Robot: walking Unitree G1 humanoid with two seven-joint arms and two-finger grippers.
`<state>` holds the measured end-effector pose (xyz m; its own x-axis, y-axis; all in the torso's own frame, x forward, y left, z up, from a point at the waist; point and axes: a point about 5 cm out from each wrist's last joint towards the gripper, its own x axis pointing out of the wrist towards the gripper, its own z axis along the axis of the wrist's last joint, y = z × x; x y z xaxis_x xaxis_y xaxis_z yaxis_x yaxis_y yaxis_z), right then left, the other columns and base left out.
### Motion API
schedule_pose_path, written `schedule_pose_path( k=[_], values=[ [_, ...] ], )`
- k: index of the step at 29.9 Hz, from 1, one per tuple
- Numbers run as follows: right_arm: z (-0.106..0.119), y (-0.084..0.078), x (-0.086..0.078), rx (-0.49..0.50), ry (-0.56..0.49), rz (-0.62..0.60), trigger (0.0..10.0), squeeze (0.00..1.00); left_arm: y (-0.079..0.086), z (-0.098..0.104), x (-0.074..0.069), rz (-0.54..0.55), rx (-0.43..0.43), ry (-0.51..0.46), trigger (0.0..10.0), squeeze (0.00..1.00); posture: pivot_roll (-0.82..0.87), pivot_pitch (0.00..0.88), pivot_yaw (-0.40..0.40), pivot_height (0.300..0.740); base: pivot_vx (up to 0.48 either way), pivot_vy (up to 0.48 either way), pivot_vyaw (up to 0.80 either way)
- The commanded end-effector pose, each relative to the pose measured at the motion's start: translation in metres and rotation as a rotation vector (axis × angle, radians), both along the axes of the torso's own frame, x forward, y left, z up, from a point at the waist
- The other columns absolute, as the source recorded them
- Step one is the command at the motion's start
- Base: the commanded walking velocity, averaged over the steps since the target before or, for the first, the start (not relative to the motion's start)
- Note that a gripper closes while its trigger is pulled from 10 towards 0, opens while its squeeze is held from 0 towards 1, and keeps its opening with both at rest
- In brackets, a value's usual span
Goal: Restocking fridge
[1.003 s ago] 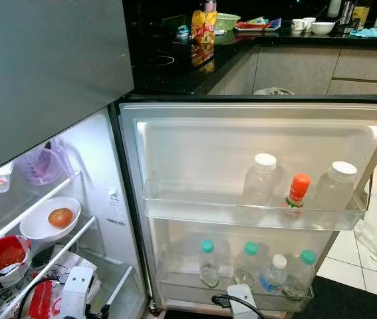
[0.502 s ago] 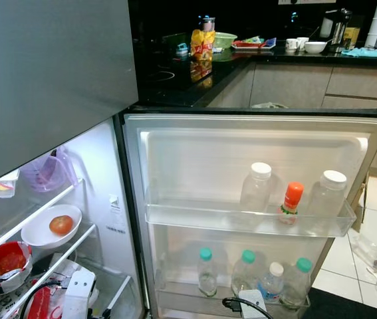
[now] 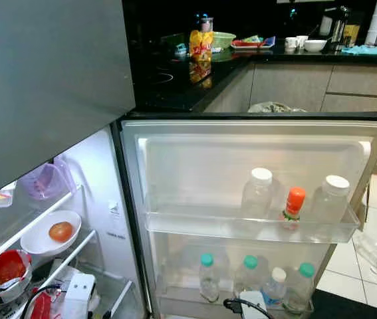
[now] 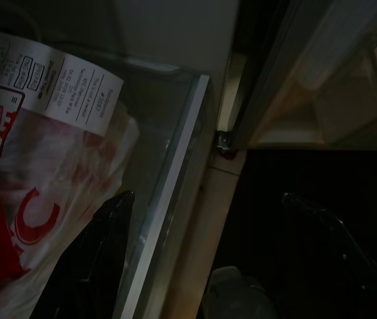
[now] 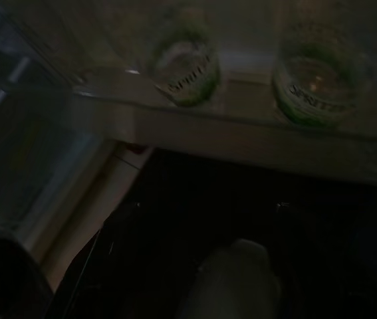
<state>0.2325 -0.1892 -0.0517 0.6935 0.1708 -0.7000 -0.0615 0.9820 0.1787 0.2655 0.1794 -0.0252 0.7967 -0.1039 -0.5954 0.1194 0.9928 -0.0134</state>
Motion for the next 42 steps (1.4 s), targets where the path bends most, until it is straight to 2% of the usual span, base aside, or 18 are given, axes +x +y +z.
schedule_pose_path(
  k=[1,5,12,18,32,42],
  values=[
    [0.0001,0.0062,0.0006,0.035,-0.011,0.011,10.0,0.00,0.0026,-0.0023,-0.0032,-0.002,0.001,0.003,10.0,0.00,-0.03,0.034,0.020,0.653,0.000,0.000,0.00],
    [0.0002,0.0101,0.0018,0.023,-0.013,0.030,10.0,0.00,0.0019,-0.0020,-0.0031,-0.013,0.010,-0.003,10.0,0.00,-0.03,0.035,0.018,0.673,0.000,0.000,0.00],
    [0.0008,0.0133,0.0024,0.010,-0.029,0.065,10.0,0.00,-0.0013,-0.0037,-0.0050,-0.018,0.000,-0.001,10.0,0.00,-0.04,0.038,0.018,0.673,0.000,0.000,0.00],
    [0.0048,0.0128,0.0056,0.069,-0.071,0.045,10.0,0.00,-0.0029,-0.0031,-0.0044,-0.019,-0.005,-0.011,10.0,0.00,-0.04,0.040,0.018,0.673,0.000,0.000,0.00],
    [0.0059,0.0133,0.0066,0.080,-0.075,0.066,10.0,0.00,-0.0046,-0.0016,-0.0030,-0.036,0.000,-0.025,10.0,0.00,-0.04,0.039,0.020,0.740,0.000,0.000,0.00],
    [0.0061,0.0137,0.0064,0.091,-0.080,0.071,10.0,0.00,-0.0055,-0.0017,-0.0033,-0.047,0.005,-0.028,10.0,0.00,-0.04,0.040,0.023,0.740,0.000,0.000,0.00]
  ],
)
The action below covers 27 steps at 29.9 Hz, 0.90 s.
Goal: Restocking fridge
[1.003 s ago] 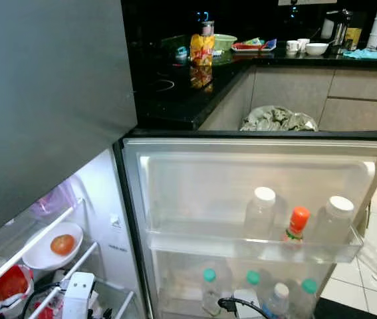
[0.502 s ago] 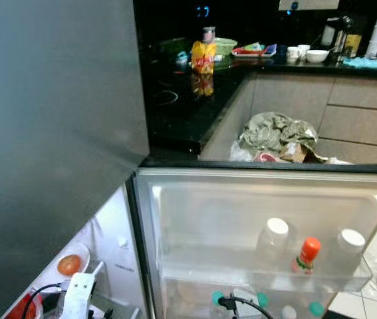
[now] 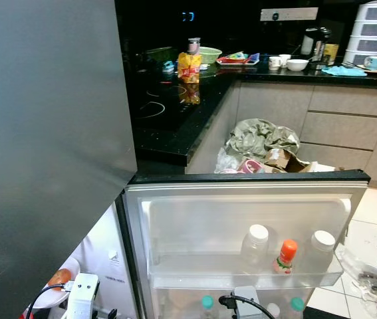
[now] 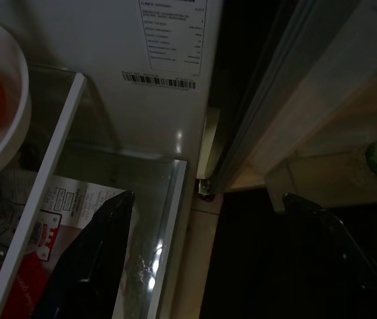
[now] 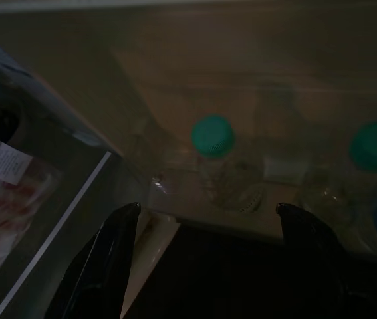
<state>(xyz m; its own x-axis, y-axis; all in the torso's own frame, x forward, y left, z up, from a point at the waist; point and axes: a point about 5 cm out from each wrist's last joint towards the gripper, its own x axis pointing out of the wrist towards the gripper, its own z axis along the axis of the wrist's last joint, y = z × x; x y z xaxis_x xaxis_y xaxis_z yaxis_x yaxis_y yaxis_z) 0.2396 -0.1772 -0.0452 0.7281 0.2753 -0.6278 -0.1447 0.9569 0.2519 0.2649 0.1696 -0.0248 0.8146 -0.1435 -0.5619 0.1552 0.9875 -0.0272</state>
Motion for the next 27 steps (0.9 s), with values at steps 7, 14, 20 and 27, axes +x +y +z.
schedule_pose_path(
  k=[7,14,20,27],
  values=[
    [0.0001,0.0042,-0.0004,0.027,-0.011,0.008,10.0,0.00,0.0042,-0.0011,-0.0015,-0.028,0.043,0.003,10.0,0.00,-0.04,0.038,0.023,0.740,0.000,0.000,0.00],
    [-0.0004,0.0063,0.0006,-0.001,-0.002,0.011,10.0,0.00,0.0020,0.0022,0.0020,-0.009,0.011,-0.018,10.0,0.00,-0.04,0.041,0.026,0.740,0.000,-0.178,0.00],
    [0.0013,0.0065,0.0031,-0.003,-0.011,0.008,10.0,0.00,0.0016,0.0029,0.0028,-0.015,0.011,-0.022,10.0,0.00,-0.04,0.044,0.027,0.740,0.000,-0.480,0.00],
    [0.0014,0.0059,0.0032,-0.006,-0.010,0.008,10.0,0.00,0.0009,0.0030,0.0030,-0.018,0.010,-0.023,10.0,0.00,-0.05,0.046,0.026,0.740,0.000,-0.480,0.00]
  ],
)
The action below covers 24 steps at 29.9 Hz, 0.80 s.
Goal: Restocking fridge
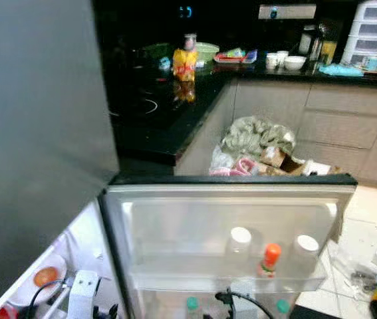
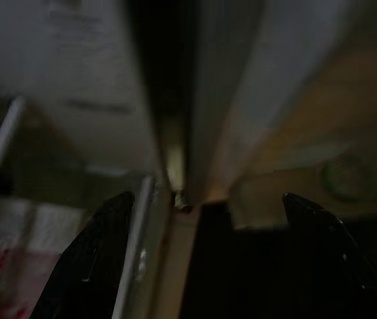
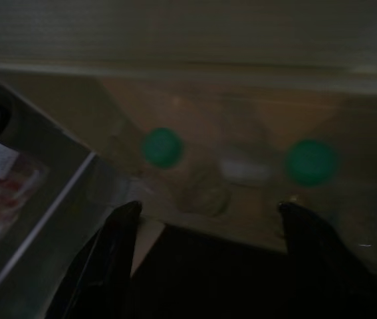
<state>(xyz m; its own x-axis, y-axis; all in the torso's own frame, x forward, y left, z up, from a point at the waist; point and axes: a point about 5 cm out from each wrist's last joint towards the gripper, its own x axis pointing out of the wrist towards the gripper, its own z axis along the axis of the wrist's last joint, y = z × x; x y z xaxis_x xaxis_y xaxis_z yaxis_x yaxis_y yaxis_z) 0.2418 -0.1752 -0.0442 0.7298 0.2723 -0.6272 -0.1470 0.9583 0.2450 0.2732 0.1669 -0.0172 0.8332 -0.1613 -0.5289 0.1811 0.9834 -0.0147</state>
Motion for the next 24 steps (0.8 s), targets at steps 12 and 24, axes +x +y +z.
schedule_pose_path(
  k=[12,24],
  values=[
    [0.002,0.009,0.002,0.023,-0.009,0.059,10.0,0.00,0.003,-0.004,-0.005,0.003,0.001,0.018,10.0,0.00,-0.05,0.046,0.024,0.740,0.000,-0.480,0.00],
    [0.002,0.017,0.000,0.045,-0.007,0.145,10.0,0.00,0.003,-0.005,-0.006,0.001,-0.001,0.017,10.0,0.00,-0.05,0.044,0.022,0.740,0.000,-0.480,0.37]
  ],
)
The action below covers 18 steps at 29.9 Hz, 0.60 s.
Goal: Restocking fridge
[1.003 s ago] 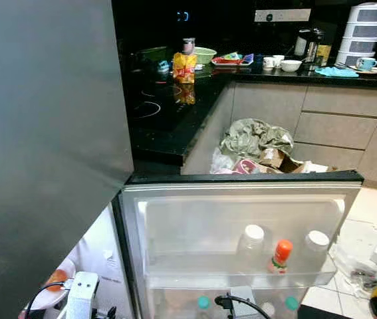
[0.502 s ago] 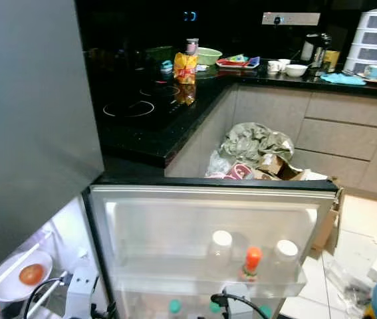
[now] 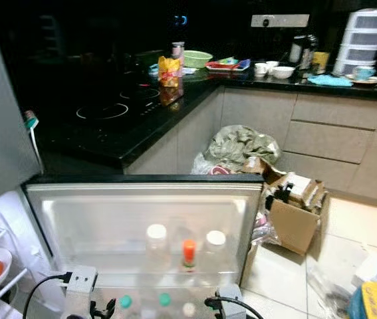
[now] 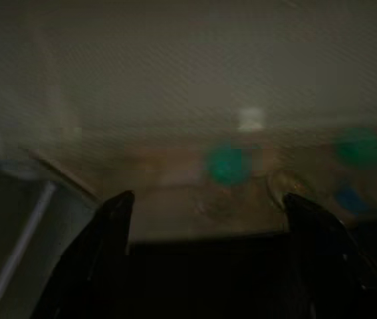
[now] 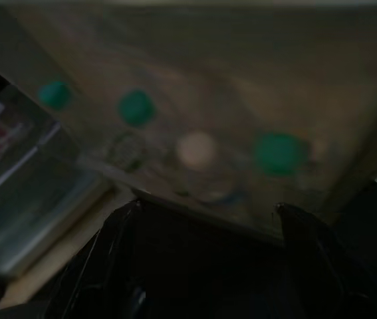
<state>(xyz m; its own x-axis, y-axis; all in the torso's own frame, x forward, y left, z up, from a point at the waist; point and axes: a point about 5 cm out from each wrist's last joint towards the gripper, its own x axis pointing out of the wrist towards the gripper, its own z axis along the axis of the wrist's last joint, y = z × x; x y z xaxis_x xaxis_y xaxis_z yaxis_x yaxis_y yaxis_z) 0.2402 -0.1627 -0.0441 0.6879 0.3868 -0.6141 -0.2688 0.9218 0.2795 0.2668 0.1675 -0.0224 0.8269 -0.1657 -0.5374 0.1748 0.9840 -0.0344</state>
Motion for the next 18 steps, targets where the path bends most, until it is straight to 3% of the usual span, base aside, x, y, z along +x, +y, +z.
schedule_pose_path(
  k=[1,12,18],
  values=[
    [0.0014,0.0044,0.0020,0.009,-0.006,0.015,10.0,0.00,0.0028,0.0003,0.0005,-0.006,0.017,0.004,10.0,0.00,-0.05,0.044,0.022,0.740,0.000,-0.480,0.76],
    [0.0001,0.0037,-0.0007,0.018,0.009,0.043,10.0,0.00,0.0039,-0.0008,-0.0016,0.001,0.014,0.001,10.0,0.00,-0.05,0.046,0.020,0.740,0.000,-0.480,0.76],
    [-0.0007,0.0043,-0.0019,0.019,0.016,0.059,10.0,0.00,0.0064,0.0003,-0.0026,0.023,0.010,-0.025,10.0,0.00,-0.05,0.050,0.019,0.740,0.000,-0.291,0.66]
  ],
)
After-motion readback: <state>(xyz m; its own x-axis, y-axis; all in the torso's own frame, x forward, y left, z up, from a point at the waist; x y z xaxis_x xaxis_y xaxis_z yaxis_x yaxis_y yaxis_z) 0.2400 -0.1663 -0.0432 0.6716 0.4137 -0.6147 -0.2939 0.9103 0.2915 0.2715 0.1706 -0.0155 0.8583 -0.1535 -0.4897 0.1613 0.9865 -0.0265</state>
